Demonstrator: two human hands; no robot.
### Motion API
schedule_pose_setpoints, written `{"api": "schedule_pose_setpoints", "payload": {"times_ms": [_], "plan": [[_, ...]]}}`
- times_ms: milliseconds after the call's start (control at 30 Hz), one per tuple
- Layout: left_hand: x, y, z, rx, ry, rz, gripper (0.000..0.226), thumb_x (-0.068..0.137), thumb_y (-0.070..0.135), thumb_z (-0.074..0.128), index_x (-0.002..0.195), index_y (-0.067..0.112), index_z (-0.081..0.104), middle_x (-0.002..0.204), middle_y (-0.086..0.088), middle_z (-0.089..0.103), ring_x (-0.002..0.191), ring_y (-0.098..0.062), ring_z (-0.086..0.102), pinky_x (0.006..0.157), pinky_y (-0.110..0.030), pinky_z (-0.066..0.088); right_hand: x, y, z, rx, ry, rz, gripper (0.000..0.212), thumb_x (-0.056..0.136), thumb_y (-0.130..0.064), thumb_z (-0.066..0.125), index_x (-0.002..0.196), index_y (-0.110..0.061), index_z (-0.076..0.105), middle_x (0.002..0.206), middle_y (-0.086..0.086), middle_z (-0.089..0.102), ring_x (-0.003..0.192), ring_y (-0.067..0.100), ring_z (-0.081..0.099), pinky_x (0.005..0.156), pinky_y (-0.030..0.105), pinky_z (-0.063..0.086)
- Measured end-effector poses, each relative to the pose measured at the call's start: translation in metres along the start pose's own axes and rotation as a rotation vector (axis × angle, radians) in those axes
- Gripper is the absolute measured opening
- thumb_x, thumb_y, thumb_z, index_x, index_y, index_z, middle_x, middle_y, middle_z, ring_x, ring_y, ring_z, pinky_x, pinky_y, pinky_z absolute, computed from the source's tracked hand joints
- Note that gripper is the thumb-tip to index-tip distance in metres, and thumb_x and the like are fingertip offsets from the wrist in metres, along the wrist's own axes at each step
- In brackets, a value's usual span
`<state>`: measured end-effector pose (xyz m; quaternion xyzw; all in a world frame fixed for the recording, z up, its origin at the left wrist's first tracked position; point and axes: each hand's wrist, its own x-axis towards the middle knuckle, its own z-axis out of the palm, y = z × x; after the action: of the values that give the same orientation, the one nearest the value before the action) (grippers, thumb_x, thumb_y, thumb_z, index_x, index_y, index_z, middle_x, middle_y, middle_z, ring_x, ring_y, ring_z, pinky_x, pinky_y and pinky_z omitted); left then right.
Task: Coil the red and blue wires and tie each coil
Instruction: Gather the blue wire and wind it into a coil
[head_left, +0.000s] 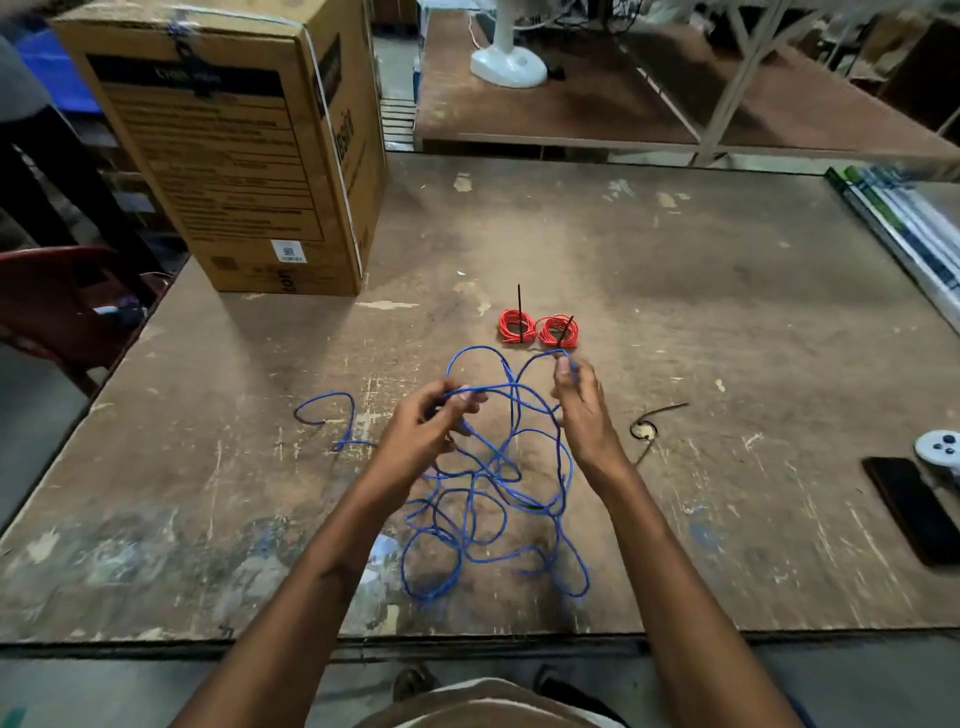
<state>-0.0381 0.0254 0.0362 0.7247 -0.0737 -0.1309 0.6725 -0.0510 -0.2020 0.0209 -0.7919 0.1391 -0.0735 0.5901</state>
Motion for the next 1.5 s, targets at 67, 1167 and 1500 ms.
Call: {"api": "schedule_pose_setpoints", "payload": {"times_ms": [67,1167,1500], "plan": [[0.001,0.015,0.003,-0.038,-0.025,0.024,0.017,0.109,0.022,0.058,0.114,0.020,0.074,0.098,0.010,0.076,0.076,-0.008,0.061,0.061,-0.020,0.047,-0.005,0.002,0.001,0.126,-0.124,0.109,0.086,0.078,-0.092,0.048,0.147,-0.041,0.043,0.145,0.002,0.060,0.125,0.020,0.067,0.097,0.049,0.058],[-0.003,0.030,0.028,-0.302,0.041,-0.243,0.028,0.100,0.027,0.050,0.106,0.013,0.073,0.112,-0.009,0.077,0.110,-0.033,0.067,0.070,-0.040,0.062,-0.007,-0.084,-0.041,0.420,-0.393,-0.075,0.063,0.098,-0.065,0.057,0.135,-0.015,0.063,0.140,0.009,0.062,0.089,0.047,0.065,0.075,0.056,0.062],[-0.029,0.027,0.033,-0.258,-0.207,-0.358,0.040,0.111,0.037,0.045,0.111,0.005,0.070,0.131,-0.018,0.073,0.115,-0.051,0.071,0.100,-0.072,0.053,-0.020,-0.127,-0.052,0.382,-0.586,-0.377,0.037,0.115,-0.011,0.041,0.147,0.004,0.051,0.154,-0.027,0.051,0.148,0.022,0.049,0.083,0.071,0.061]]}}
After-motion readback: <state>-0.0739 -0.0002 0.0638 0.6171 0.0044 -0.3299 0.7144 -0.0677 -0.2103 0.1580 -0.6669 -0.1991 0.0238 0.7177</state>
